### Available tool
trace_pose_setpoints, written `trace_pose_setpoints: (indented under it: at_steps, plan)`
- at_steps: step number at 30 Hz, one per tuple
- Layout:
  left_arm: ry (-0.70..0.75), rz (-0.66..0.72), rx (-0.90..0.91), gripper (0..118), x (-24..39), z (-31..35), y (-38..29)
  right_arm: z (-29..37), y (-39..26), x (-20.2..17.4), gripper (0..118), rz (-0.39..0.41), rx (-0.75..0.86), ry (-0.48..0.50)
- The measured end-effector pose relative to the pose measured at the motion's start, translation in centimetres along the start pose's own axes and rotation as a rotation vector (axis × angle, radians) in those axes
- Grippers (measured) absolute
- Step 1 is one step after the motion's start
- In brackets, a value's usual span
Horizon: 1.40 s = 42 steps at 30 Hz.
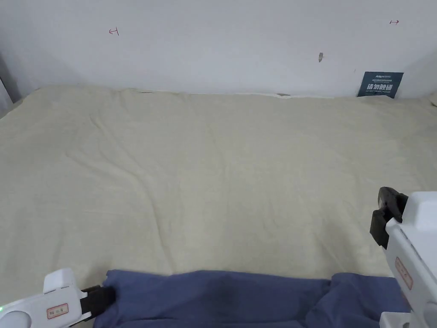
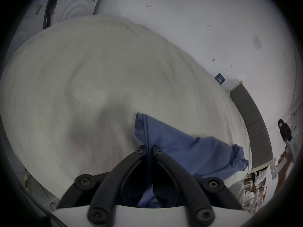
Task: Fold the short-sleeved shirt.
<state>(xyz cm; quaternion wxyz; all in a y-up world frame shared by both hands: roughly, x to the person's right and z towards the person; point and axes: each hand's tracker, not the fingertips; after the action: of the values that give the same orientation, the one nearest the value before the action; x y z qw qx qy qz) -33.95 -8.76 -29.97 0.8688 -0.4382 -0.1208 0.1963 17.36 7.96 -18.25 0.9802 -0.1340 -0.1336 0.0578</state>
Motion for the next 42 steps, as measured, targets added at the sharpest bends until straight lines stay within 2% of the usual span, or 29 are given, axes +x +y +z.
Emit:
trace_pose_setpoints:
  at_steps: [3, 13, 16, 20, 25, 33, 41, 42]
  plan:
    - [0.003, -0.015, 0.039, 6, 0.4, 2.1, 0.8, 0.4, 0.3, 0.4, 2, -0.006, 0.016, 0.003]
    - [0.174, -0.003, 0.075, 6, 0.3, 7.6, 1.5, 1.8, 0.6, 1.4, 2, -0.029, 0.051, 0.024]
    - [0.164, -0.061, 0.066, 6, 3.0, 7.6, 1.3, 2.1, 0.6, 1.7, 2, -0.034, 0.058, 0.025]
    - [0.029, -0.102, 0.048, 6, 7.9, 7.0, 0.9, 2.6, 0.7, 2.2, 2, -0.046, 0.066, 0.026]
    - [-0.08, -0.148, -0.026, 6, 14.2, 3.7, 0.1, 3.1, 0.4, 3.2, 2, -0.051, 0.068, 0.019]
    - [-0.129, -0.234, -0.161, 6, 22.1, -4.3, -3.2, 3.5, -0.2, 5.7, 2, -0.058, 0.067, -0.018]
    - [-0.064, -0.306, -0.259, 7, 25.0, -10.2, -6.2, 3.8, -0.9, 8.1, 2, -0.058, 0.064, -0.061]
    - [-0.052, -0.312, -0.262, 9, 25.3, -10.3, -6.4, 3.8, -0.9, 8.4, 2, -0.056, 0.063, -0.065]
